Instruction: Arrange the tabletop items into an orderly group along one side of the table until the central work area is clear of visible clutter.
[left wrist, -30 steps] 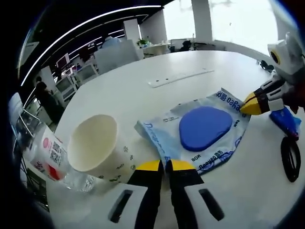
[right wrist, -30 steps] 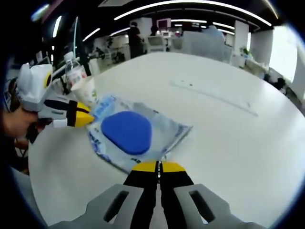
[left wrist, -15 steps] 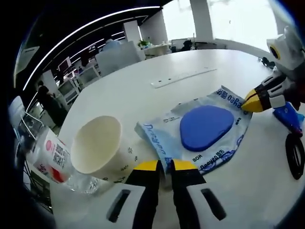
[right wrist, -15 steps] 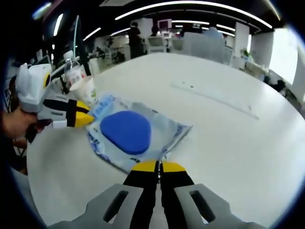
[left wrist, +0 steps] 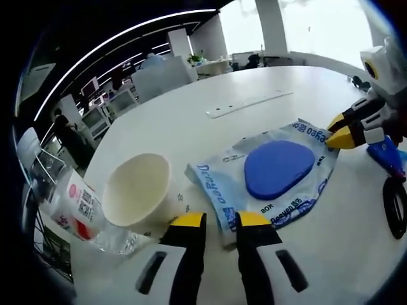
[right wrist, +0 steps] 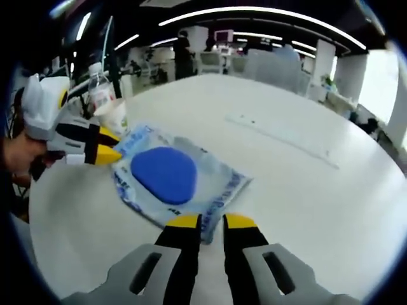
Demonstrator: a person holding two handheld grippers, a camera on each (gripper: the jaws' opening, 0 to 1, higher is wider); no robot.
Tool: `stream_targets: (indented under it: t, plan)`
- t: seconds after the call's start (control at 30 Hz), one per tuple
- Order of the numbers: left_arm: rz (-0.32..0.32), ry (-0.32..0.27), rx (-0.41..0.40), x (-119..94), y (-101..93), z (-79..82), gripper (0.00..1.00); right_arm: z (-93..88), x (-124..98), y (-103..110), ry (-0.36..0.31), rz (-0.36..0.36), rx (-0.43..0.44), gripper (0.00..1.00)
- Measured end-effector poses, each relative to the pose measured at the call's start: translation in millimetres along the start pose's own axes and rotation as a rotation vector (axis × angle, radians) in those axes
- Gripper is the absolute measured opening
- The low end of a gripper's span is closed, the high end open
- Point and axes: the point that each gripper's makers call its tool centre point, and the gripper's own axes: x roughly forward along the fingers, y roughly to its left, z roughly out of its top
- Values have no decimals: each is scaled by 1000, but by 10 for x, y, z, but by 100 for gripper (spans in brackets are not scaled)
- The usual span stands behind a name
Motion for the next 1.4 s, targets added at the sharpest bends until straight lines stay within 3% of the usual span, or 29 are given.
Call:
stream_targets:
  t: [0.1, 0.73, 0.83, 1.0, 1.4]
  plan:
    - [1, -6, -3, -21, -2, 7, 19, 33, -15, -18, -16, -10, 3, 23]
    - [1, -27, 17, -187, -90, 59, 23, 101, -135, -32, -33, -3, -37, 28]
    - [5, -33, 25, -214, -88, 88, 25, 122, -168, -22, -39, -2, -41, 32]
    - [1, -34, 22, -280, -90, 113, 29, 161, -228, -48, -49, -19, -41, 48]
    - [-22, -51, 11, -441, -140, 208, 41, 301, -399, -61, -79, -42, -52, 67]
